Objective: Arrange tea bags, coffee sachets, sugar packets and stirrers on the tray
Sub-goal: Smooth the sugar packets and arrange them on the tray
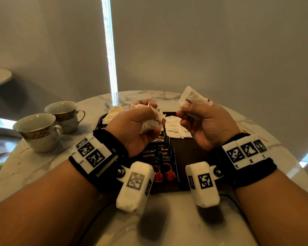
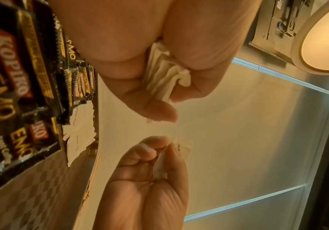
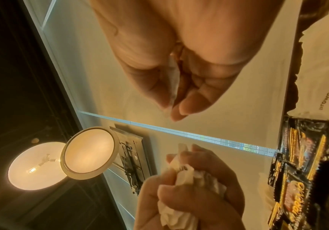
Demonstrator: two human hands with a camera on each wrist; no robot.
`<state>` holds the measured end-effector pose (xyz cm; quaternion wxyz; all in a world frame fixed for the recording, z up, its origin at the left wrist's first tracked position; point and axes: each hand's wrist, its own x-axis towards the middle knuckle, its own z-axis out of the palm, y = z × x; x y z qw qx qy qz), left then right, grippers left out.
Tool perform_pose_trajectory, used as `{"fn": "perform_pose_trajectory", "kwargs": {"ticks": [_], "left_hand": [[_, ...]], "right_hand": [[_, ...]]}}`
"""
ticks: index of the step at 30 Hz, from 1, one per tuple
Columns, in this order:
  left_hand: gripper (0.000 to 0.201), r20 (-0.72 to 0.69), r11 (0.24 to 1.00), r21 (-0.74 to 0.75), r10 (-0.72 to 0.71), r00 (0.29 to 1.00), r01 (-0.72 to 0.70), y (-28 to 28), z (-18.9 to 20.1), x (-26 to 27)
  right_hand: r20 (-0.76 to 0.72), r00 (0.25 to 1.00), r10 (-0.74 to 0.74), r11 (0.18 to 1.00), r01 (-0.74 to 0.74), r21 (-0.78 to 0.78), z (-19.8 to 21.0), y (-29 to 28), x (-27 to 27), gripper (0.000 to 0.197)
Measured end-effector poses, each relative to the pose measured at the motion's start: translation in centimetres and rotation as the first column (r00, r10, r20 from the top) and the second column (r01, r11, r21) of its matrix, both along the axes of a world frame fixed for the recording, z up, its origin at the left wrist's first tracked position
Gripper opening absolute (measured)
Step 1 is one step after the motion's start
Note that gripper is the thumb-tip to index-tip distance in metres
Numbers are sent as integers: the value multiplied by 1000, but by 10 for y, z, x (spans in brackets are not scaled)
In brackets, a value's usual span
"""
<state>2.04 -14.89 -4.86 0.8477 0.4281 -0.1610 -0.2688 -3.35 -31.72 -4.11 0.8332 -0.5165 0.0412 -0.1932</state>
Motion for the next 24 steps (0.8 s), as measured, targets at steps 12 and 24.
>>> {"fn": "perform_pose_trajectory", "kwargs": {"ticks": [12, 24], "left_hand": [[26, 124, 980, 197, -31, 992, 6, 0, 1, -7], [40, 156, 961, 276, -35, 987, -9, 1, 3, -8]], "right_hand": [[-126, 977, 171, 930, -203, -308, -4, 10, -9, 22], [-83, 991, 102, 964, -119, -236, -6, 11, -4, 29]]}}
